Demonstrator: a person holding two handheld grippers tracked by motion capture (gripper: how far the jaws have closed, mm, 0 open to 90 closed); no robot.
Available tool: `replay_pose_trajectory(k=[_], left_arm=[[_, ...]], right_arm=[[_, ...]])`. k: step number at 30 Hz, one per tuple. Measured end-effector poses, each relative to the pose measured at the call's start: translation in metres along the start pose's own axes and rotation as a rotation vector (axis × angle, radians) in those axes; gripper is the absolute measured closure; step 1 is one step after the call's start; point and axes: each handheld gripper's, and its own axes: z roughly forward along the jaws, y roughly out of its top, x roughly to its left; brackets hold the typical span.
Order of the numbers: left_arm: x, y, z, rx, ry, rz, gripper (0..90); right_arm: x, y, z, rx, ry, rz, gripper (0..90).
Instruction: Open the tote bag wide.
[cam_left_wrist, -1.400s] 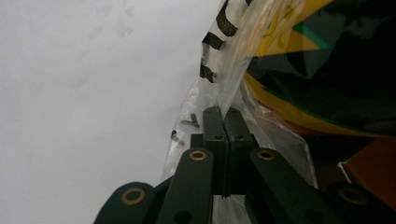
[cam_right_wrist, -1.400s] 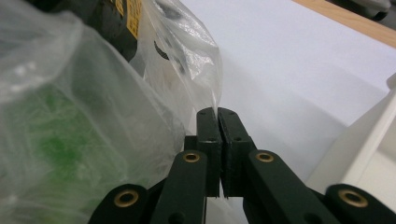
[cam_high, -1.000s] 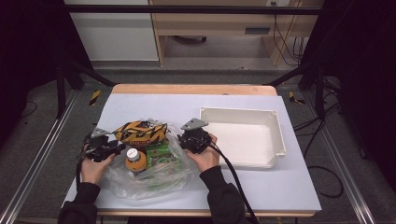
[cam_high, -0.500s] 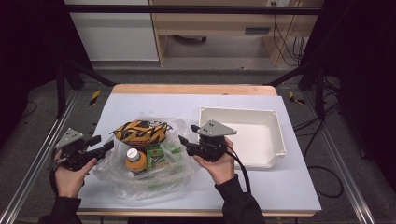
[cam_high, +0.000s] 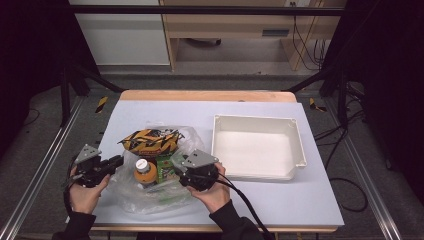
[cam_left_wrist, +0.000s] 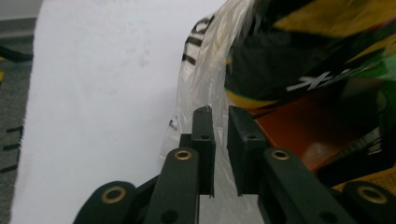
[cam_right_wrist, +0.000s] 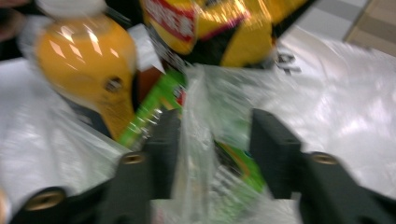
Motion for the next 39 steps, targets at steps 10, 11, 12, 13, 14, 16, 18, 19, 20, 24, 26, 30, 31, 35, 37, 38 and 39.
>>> replay_pose_trajectory(k=[10,11,12,13,14,16,18,19,20,24,26,30,31,35,37,38,39], left_arm=[[-0.001,-0.015,0.014,0.031,-0.036,-0.011,87.3],[-0.002,-0.015,0.016,0.036,-0.037,-0.012,87.6],[-0.002,-0.016,0.018,0.045,-0.034,-0.009,87.7],[-0.003,-0.018,0.021,0.052,-0.034,-0.005,87.8],[-0.003,-0.019,0.024,0.057,-0.036,-0.008,87.9],[-0.005,-0.020,0.029,0.072,-0.033,0.003,87.9],[-0.007,-0.022,0.035,0.083,-0.034,0.011,87.8],[-0.007,-0.022,0.035,0.083,-0.034,0.011,87.8],[-0.007,-0.023,0.037,0.087,-0.036,0.013,87.8],[-0.007,-0.023,0.043,0.093,-0.032,0.009,87.7],[-0.007,-0.022,0.043,0.090,-0.029,0.011,87.7],[-0.006,-0.019,0.041,0.068,-0.030,0.005,87.7],[-0.006,-0.019,0.040,0.064,-0.032,0.002,87.7],[-0.006,-0.019,0.043,0.077,-0.028,0.012,87.3],[-0.005,-0.020,0.046,0.089,-0.023,0.013,87.1],[-0.005,-0.021,0.048,0.094,-0.022,0.009,87.1],[-0.004,-0.022,0.049,0.100,-0.017,0.009,87.1]], right_arm=[[-0.026,-0.022,-0.021,0.063,-0.100,0.088,90.0],[-0.027,-0.029,-0.023,0.081,-0.105,0.108,90.0],[-0.028,-0.034,-0.024,0.089,-0.108,0.114,90.0],[-0.028,-0.040,-0.024,0.098,-0.109,0.119,90.0],[-0.026,-0.051,-0.023,0.120,-0.113,0.131,90.0],[-0.026,-0.056,-0.021,0.128,-0.108,0.136,90.0],[-0.028,-0.069,-0.014,0.149,-0.106,0.151,90.0],[-0.028,-0.069,-0.014,0.149,-0.106,0.151,90.0],[-0.028,-0.075,-0.010,0.151,-0.099,0.170,90.0],[-0.029,-0.080,-0.004,0.141,-0.113,0.191,90.0],[-0.029,-0.081,-0.004,0.133,-0.122,0.201,90.0],[-0.038,-0.084,-0.013,0.083,-0.207,0.264,90.0],[-0.038,-0.084,-0.013,0.083,-0.207,0.264,90.0],[-0.037,-0.089,-0.008,0.132,-0.194,0.262,90.0],[-0.034,-0.092,-0.001,0.175,-0.165,0.264,89.8],[-0.034,-0.092,0.002,0.198,-0.162,0.250,89.8],[-0.034,-0.091,0.003,0.197,-0.163,0.254,89.8]])
